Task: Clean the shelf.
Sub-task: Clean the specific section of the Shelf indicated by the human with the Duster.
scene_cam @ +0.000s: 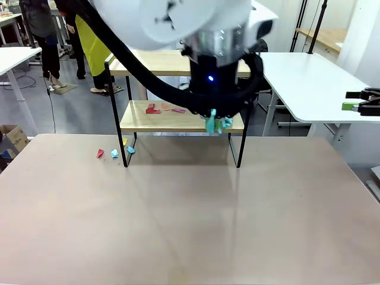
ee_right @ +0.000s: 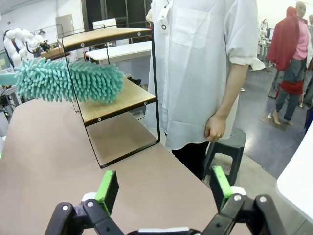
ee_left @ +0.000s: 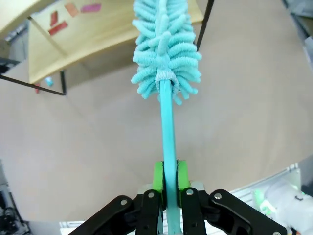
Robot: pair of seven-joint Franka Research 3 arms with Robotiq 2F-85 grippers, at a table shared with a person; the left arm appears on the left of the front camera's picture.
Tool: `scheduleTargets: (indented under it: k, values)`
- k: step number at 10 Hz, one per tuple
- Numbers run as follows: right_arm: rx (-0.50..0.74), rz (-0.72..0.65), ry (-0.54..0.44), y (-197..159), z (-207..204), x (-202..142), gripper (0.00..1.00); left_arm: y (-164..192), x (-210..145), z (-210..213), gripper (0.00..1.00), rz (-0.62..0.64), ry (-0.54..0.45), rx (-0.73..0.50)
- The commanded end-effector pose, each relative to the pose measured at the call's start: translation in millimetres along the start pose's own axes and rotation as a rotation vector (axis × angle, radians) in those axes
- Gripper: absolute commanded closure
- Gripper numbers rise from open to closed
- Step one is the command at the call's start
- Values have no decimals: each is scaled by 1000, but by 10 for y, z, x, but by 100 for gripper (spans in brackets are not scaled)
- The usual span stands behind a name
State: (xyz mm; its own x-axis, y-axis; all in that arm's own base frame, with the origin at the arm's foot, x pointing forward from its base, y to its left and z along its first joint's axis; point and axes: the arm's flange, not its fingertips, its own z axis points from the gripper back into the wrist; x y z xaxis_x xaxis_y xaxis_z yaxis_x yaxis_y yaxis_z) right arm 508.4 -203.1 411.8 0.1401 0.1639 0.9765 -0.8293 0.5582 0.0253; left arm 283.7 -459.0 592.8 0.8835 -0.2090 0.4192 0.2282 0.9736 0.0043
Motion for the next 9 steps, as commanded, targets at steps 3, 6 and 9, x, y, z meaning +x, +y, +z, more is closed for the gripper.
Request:
scheduleTargets:
  k: [3, 6, 9]
  values:
    - [-7, 5, -2, -1, -17, 32, 0, -362, -98, -343, 87, 133, -120, 52]
    - [-7, 5, -2, -1, -17, 32, 0, -450, 10, -636, 87, 183, -137, 21]
    - [-7, 5, -2, -1, -17, 32, 0, -475, 99, -938, 87, 202, -142, 25]
